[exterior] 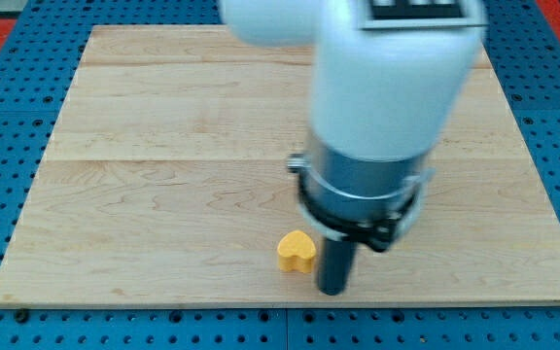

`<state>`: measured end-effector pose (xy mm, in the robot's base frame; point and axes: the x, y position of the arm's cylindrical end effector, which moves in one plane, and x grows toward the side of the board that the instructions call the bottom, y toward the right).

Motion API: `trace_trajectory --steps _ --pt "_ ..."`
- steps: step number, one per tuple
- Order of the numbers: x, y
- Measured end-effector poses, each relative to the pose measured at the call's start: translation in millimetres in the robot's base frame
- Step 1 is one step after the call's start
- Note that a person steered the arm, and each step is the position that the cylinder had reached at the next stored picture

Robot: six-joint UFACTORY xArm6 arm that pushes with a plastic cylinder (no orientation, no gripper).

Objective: Slide yellow heart towards left side of green circle

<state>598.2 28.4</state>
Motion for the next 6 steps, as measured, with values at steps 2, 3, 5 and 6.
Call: trace_trajectory --steps 2,3,5,6 --pt "-74.5 -26.8" --pt "-36.4 -31.3" --pt "-124.8 -53.4" --pt "-170.5 -21.9"
